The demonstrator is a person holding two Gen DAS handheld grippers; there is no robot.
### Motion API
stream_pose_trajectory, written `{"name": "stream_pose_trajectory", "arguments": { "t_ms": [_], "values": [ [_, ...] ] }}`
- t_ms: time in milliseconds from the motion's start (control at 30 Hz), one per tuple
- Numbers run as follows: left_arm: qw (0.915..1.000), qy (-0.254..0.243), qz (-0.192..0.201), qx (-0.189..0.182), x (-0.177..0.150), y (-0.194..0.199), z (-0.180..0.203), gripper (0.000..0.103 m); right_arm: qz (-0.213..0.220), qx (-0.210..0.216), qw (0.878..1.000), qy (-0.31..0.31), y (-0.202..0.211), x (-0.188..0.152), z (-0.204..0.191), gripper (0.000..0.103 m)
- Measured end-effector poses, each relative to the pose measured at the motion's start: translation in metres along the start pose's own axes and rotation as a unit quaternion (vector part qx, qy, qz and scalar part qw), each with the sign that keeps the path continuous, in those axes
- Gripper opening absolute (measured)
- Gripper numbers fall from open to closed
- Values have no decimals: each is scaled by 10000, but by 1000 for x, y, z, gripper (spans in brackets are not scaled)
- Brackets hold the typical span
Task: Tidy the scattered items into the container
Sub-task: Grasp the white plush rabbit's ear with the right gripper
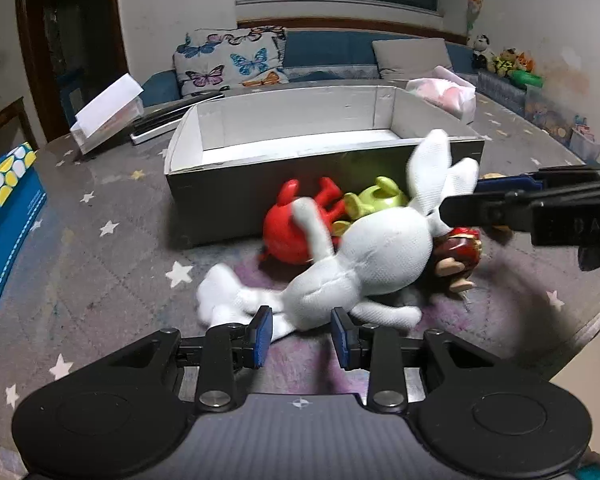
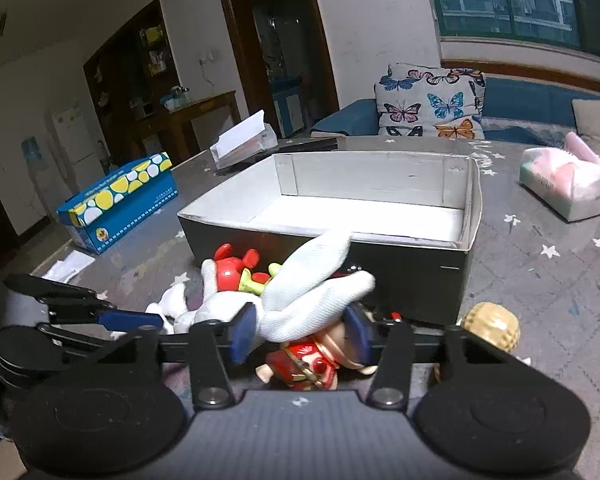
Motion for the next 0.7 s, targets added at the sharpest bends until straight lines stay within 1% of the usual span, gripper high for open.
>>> {"name": "stream_pose_trajectory", "arguments": {
  "t_ms": [67, 100, 167, 300, 400, 500, 700],
  "values": [
    [9999, -124, 9, -21, 1, -3, 1, 35, 14, 31, 10000, -79, 0, 1, 4, 30],
    [9998, -198, 10, -20, 1, -5, 3, 35, 20, 37, 9999, -107, -1, 2, 4, 27],
    [9996, -275, 0, 10, 1, -9, 3, 37, 59, 62, 9998, -168, 0, 4, 5, 18],
    [9996, -237, 2, -130, 1, -12, -4, 37, 194, 135, 9995, -221, 4, 7, 3, 9],
    [9995, -252, 21, -195, 3, -10, -6, 37, 258, 174, 9993, -208, 6, 10, 1, 8],
    [9990, -261, 180, -312, 6, -1, -6, 37, 257, 186, 9993, -180, 5, 12, -1, 8],
    [9972, -616, 230, -369, 10, -5, 4, 37, 195, 248, 9992, -233, -2, 14, -3, 9]
  ]
}}
Point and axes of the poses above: each gripper's, at about its wrist camera, not at the fingertips, and y roughly against the way its jaws point, z to its right, x to its top, the point moved 1 cm from there along -y, roughly the way its jaws point, and after that the axes turned 8 degrees about y, right-handed, at the moved point
